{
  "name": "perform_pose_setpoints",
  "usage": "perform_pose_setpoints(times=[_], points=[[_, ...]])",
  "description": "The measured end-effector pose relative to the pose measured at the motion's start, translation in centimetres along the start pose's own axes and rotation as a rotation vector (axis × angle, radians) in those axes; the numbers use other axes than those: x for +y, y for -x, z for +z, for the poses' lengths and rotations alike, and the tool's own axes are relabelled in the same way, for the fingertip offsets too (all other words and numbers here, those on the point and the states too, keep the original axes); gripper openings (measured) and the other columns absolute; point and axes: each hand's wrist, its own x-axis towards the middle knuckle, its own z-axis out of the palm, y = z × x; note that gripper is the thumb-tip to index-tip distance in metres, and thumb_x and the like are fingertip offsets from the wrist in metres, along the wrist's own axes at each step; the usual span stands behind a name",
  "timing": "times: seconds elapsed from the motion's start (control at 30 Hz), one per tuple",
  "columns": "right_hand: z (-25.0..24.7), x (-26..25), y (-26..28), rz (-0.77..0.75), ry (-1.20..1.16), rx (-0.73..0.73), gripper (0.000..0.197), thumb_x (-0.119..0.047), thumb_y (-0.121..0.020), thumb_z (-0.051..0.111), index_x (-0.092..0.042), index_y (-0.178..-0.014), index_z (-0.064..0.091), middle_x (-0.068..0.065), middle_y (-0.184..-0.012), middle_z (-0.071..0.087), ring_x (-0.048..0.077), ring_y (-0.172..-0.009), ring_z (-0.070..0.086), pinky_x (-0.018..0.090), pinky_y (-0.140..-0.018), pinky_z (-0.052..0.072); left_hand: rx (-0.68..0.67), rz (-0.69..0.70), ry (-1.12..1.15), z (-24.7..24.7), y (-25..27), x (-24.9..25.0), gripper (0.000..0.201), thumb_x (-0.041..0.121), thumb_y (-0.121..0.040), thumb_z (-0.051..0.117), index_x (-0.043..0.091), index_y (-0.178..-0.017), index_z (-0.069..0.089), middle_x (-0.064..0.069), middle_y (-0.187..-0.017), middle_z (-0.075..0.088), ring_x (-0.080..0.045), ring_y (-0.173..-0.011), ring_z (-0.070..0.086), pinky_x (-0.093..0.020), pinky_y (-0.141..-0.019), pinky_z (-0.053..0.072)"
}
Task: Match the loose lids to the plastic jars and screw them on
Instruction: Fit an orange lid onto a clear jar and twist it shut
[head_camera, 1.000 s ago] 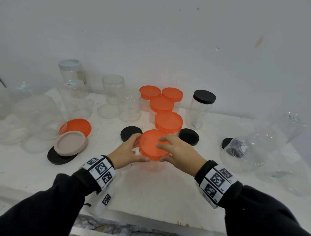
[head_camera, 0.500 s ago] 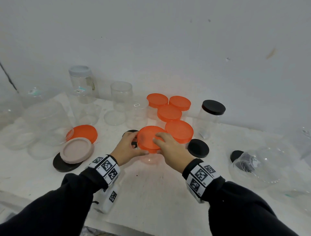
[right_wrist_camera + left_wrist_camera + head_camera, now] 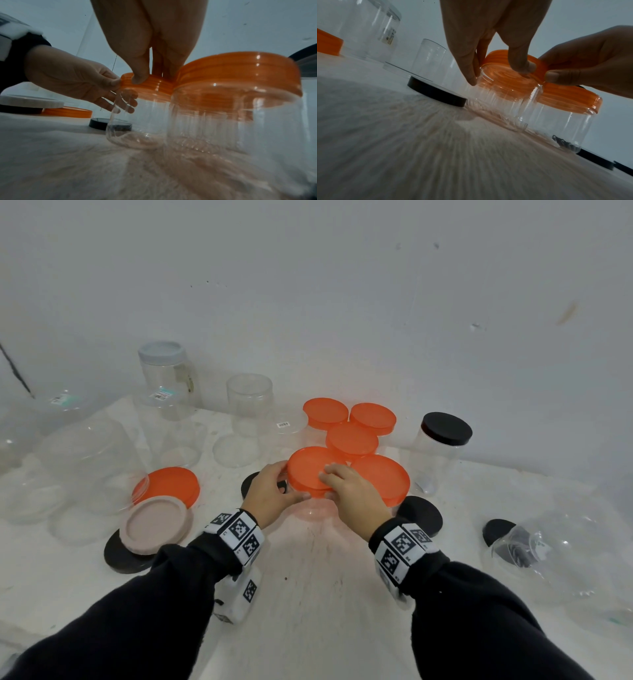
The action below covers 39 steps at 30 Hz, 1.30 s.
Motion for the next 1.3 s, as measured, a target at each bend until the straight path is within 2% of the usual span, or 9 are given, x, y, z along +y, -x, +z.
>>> perform_pose_setpoints(times=[0.27,0.43,0.7,0.83,0.9,0.97,1.03,1.13,1.3], points=[[0.2,0.1,-0.9,0.026,-0.031,0.014,0.036,0.002,-0.089,0.055,0.002,-0.125,0.055,0.019,-0.133,0.05,0.033,-0.129,0.042,0.041,-0.101,0.038,0.004,0.016,-0.048,0.1,-1.2,-0.1,0.072,0.023,-0.069,0.081,0.008,-0.131,0.046,-0.008,-0.127,0.052,-0.018,-0.114,0.052,-0.029,-0.095,0.043],[0.0,-0.1,-1.2,0.048,-0.021,-0.004,0.038,-0.002,-0.093,0.05,-0.001,-0.131,0.051,0.015,-0.139,0.045,0.029,-0.134,0.037,0.035,-0.106,0.032,-0.006,0.016,-0.064,0.0,-1.4,0.3,0.069,0.022,-0.072,0.079,0.008,-0.131,0.046,-0.009,-0.127,0.051,-0.019,-0.115,0.051,-0.025,-0.094,0.04],[-0.8,-1.2,-0.6,0.132,0.12,-0.112,0.049,-0.019,-0.096,0.046,-0.016,-0.143,0.033,0.0,-0.154,0.024,0.015,-0.144,0.015,0.039,-0.116,0.007,-0.071,0.007,-0.096,-0.5,-1.1,0.6,0.063,0.027,-0.077,0.074,0.011,-0.131,0.045,-0.008,-0.128,0.05,-0.021,-0.117,0.05,-0.026,-0.092,0.04],[-2.2,-1.5,1.6,0.16,0.061,-0.045,0.047,-0.022,-0.095,0.05,-0.016,-0.14,0.039,0.0,-0.152,0.029,0.016,-0.142,0.02,0.04,-0.117,0.011,-0.015,0.013,-0.116,-0.7,0.0,1.2,0.056,0.025,-0.081,0.07,0.006,-0.128,0.045,-0.003,-0.119,0.048,-0.017,-0.107,0.049,-0.026,-0.085,0.039],[-3.1,-1.2,3.3,0.162,0.022,0.003,0.043,-0.02,-0.093,0.054,-0.014,-0.135,0.047,0.002,-0.146,0.038,0.019,-0.137,0.03,0.042,-0.115,0.021,0.066,0.011,-0.14,-0.7,0.8,1.4,0.059,0.026,-0.081,0.07,0.003,-0.129,0.044,-0.008,-0.121,0.044,-0.021,-0.108,0.047,-0.03,-0.091,0.04],[-4.2,-0.5,5.2,0.177,0.012,0.059,0.039,-0.019,-0.09,0.059,-0.011,-0.128,0.054,0.004,-0.14,0.046,0.021,-0.131,0.039,0.036,-0.11,0.028,0.151,0.028,-0.139,-0.6,1.8,2.0,0.055,0.026,-0.082,0.069,0.006,-0.127,0.045,-0.009,-0.124,0.043,-0.025,-0.114,0.046,-0.041,-0.099,0.04],[-5.4,0.5,7.1,0.21,0.027,0.106,0.036,-0.017,-0.088,0.062,-0.01,-0.123,0.058,0.005,-0.135,0.051,0.024,-0.126,0.043,0.032,-0.104,0.032,0.182,0.103,-0.108,0.0,3.2,3.4,0.044,0.019,-0.083,0.067,0.008,-0.121,0.049,-0.004,-0.116,0.043,-0.024,-0.109,0.046,-0.042,-0.096,0.042],[-7.3,2.2,9.9,0.305,0.037,0.132,0.034,-0.018,-0.088,0.061,-0.012,-0.121,0.058,0.002,-0.133,0.052,0.022,-0.125,0.043,0.032,-0.102,0.034,0.063,0.252,-0.107,1.8,5.1,5.8,0.032,0.011,-0.084,0.064,0.012,-0.113,0.051,0.001,-0.109,0.044,-0.02,-0.103,0.046,-0.035,-0.09,0.043],[-10.2,5.8,14.8,0.448,0.09,0.171,0.038,-0.024,-0.088,0.062,-0.014,-0.124,0.056,0.001,-0.138,0.046,0.021,-0.125,0.041,0.033,-0.101,0.034,-0.301,0.425,-0.155,7.0,6.7,8.7,0.025,0.015,-0.087,0.061,0.013,-0.111,0.054,0.003,-0.109,0.05,-0.008,-0.1,0.046,-0.005,-0.081,0.032]])
